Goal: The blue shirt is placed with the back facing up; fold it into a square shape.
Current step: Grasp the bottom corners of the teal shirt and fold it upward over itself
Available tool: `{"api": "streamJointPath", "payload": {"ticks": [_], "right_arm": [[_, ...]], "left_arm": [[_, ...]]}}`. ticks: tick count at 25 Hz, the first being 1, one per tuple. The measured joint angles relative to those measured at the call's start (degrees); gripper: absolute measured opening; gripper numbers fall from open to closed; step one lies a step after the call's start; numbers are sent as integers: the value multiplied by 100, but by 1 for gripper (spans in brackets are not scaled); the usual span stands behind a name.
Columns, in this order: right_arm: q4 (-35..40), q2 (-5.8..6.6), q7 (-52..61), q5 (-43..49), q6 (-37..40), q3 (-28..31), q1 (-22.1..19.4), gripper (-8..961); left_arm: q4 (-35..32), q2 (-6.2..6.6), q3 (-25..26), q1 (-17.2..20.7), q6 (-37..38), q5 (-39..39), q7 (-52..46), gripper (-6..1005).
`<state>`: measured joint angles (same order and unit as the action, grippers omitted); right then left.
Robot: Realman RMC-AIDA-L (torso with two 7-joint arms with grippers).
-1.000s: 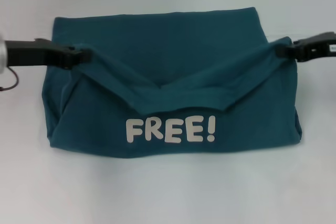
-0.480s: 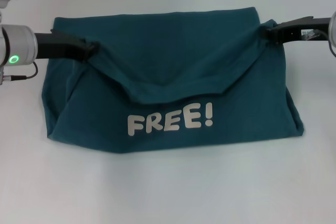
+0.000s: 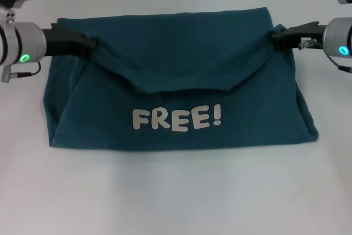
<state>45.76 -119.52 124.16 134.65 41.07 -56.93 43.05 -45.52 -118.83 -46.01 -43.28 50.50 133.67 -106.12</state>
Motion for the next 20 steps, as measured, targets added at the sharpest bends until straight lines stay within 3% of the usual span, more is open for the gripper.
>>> {"api": "streamJointPath", "payload": {"ticks": [20], "right_arm": [[-645, -28, 50, -17, -1023, -178, 165, 57]], "left_arm": [[478, -138, -326, 32, -1120, 1, 346, 23]]}}
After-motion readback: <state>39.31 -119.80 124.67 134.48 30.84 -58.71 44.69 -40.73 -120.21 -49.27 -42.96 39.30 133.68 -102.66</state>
